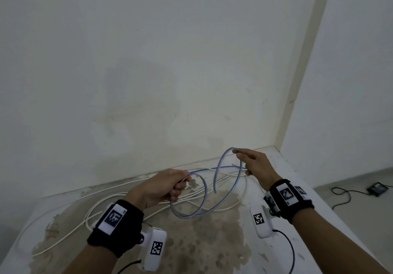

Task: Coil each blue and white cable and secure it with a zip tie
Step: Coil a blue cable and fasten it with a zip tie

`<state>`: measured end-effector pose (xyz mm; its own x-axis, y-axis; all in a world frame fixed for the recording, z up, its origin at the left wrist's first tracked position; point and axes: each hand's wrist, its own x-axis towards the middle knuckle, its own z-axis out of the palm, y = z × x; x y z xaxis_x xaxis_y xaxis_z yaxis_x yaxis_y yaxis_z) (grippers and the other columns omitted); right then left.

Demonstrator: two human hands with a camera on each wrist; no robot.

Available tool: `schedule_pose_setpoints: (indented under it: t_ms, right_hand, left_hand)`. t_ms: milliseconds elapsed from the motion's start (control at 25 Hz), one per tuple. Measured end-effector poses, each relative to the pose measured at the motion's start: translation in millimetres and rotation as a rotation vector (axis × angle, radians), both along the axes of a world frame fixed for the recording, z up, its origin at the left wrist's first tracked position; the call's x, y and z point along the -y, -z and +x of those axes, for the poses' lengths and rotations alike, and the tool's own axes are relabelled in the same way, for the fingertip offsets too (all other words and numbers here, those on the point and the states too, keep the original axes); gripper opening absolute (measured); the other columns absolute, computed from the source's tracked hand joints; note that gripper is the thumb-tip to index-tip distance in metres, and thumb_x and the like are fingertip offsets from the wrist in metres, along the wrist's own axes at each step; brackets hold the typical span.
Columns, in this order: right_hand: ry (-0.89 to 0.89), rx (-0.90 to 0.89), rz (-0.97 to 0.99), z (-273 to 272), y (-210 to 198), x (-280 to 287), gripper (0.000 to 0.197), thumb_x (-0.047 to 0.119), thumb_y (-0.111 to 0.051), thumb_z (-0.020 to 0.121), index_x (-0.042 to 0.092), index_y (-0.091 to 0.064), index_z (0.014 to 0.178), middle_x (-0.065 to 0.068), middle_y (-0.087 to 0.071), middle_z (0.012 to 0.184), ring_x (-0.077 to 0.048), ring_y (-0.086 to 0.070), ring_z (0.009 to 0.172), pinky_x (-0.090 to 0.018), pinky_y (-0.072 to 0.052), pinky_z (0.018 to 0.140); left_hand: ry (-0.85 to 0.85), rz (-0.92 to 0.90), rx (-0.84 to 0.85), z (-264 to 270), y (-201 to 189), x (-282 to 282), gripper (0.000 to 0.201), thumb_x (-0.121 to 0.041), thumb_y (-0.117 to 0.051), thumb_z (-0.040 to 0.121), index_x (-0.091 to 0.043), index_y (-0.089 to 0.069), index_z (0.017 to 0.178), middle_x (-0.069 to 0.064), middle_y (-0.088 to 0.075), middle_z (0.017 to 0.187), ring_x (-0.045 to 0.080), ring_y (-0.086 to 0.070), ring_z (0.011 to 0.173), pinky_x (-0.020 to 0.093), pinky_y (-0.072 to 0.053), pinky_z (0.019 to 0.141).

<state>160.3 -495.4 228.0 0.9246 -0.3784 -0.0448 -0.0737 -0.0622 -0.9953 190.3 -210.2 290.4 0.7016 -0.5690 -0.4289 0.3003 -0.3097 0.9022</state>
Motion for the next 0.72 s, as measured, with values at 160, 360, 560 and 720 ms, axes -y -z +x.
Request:
schedule_pose_setpoints:
  t_ms: [160, 360, 560, 720]
  right_hand:
    - [-0.102, -0.112, 0.414, -5, -17, -9, 0.024, 0.018, -0.053, 0.1, 0.006, -0.074, 0.103, -0.01, -0.07, 0.087, -0.021, -0.064, 0.066, -0.03, -0.059, 0.062]
    - [-0.088, -0.092, 0.571, -8, -39, -53, 0.024, 0.006, -0.062, 0.096, 0.006, -0.056, 0.12, -0.013, -0.071, 0.089, -0.019, -0.067, 0.06, -0.029, -0.059, 0.057]
    - [-0.262, -0.04, 0.313, -29, -49, -107, 0.019, 0.01, -0.066, 0.093, 0.002, -0.064, 0.11, -0.009, -0.076, 0.089, -0.019, -0.069, 0.068, -0.03, -0.058, 0.059]
    - [-0.318, -0.003, 0.116, -50, -21, -130, 0.008, 0.011, -0.071, 0.091, 0.007, -0.064, 0.093, -0.009, -0.066, 0.079, -0.021, -0.068, 0.062, -0.032, -0.055, 0.057]
  left_hand:
    - [-0.068, 0.037, 0.049, -3, 17, 4, 0.027, -0.023, -0.035, 0.105, -0.009, -0.052, 0.09, -0.004, -0.038, 0.055, 0.009, -0.033, 0.042, 0.02, -0.032, 0.044]
    - [-0.283, -0.067, 0.086, -6, 24, 27, 0.027, -0.021, -0.037, 0.105, -0.005, -0.055, 0.094, 0.003, -0.066, 0.061, 0.019, -0.068, 0.055, 0.03, -0.055, 0.062]
    - [-0.458, -0.234, 0.026, -3, 20, 44, 0.031, -0.026, -0.045, 0.102, -0.005, -0.068, 0.098, 0.011, -0.073, 0.085, 0.019, -0.07, 0.068, 0.034, -0.058, 0.068]
    - [-0.61, -0.497, -0.147, 6, 10, 40, 0.028, -0.024, -0.047, 0.102, -0.003, -0.065, 0.098, 0.007, -0.077, 0.083, 0.017, -0.074, 0.07, 0.034, -0.061, 0.07]
